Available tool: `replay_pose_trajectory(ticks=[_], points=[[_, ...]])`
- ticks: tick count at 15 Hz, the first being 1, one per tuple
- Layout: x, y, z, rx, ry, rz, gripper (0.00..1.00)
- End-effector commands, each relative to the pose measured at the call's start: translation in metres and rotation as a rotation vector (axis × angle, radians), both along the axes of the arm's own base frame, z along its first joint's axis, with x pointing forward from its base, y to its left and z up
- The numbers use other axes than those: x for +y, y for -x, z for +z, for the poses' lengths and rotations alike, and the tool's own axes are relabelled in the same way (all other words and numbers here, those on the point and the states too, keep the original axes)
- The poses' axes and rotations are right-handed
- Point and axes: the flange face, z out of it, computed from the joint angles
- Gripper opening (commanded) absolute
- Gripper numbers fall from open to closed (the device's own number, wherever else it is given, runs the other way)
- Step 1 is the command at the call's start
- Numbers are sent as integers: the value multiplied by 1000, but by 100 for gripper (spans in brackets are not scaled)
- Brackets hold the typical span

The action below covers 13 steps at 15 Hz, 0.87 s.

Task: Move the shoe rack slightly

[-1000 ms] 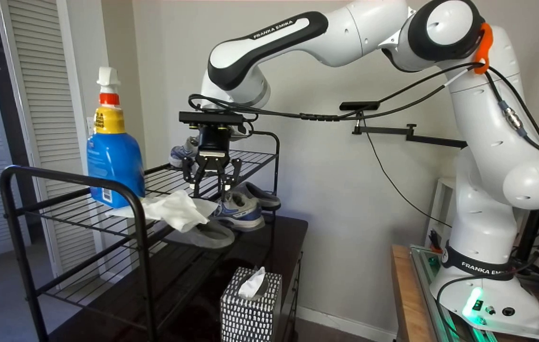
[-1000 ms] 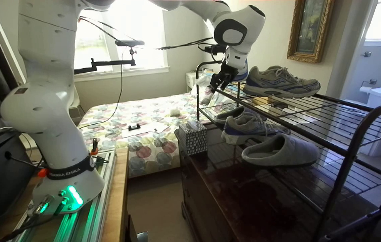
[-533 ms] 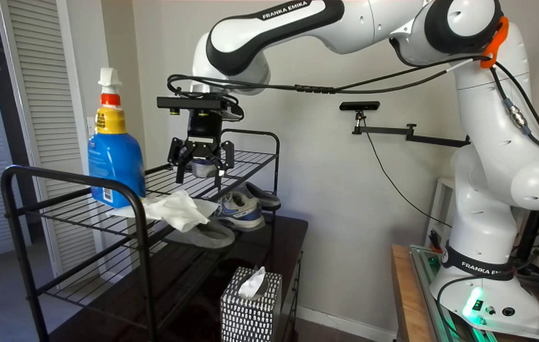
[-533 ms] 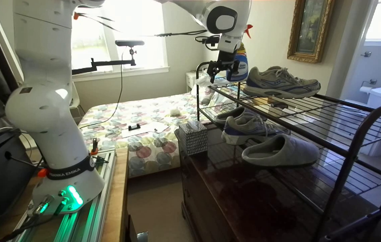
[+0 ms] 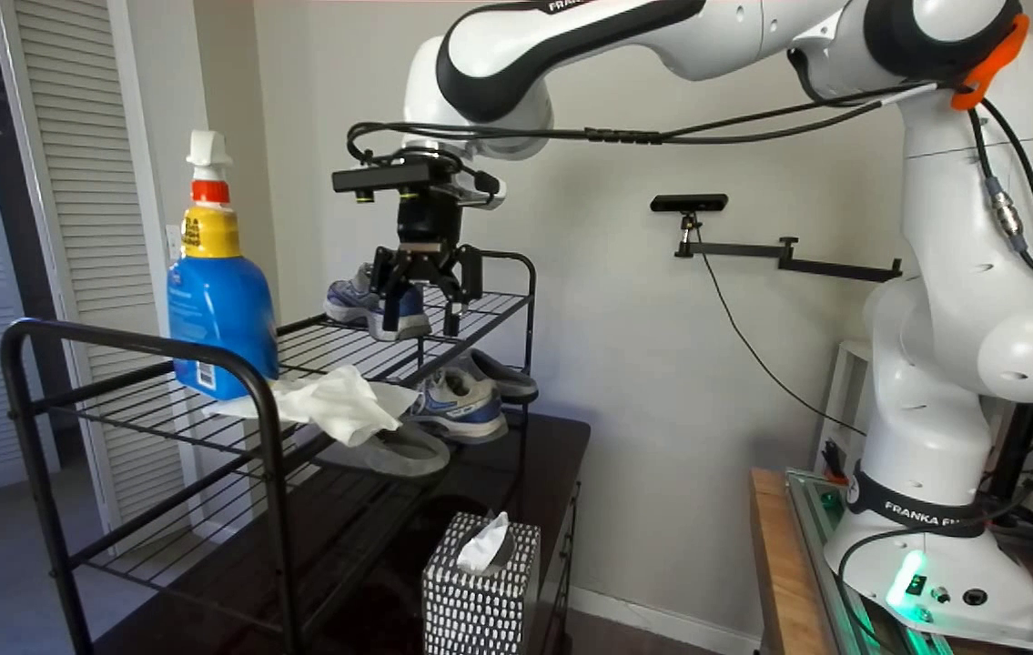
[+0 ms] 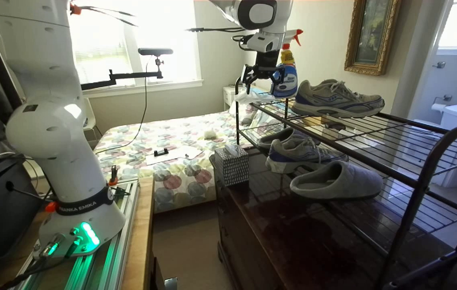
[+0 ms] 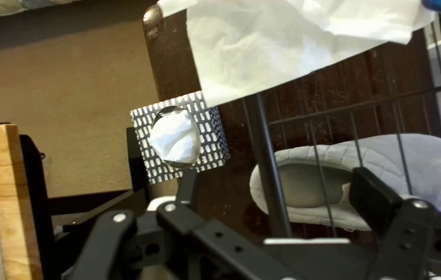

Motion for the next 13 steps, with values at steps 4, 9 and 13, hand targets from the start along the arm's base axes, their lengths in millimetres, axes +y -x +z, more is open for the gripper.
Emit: replay_pose_trajectory(ticks=[4,9,13], points=[[-5,30,-12,113,0,116,100],[-9,39,-17,136,-3,159,100],[-9,39,-17,136,-3,161,100]])
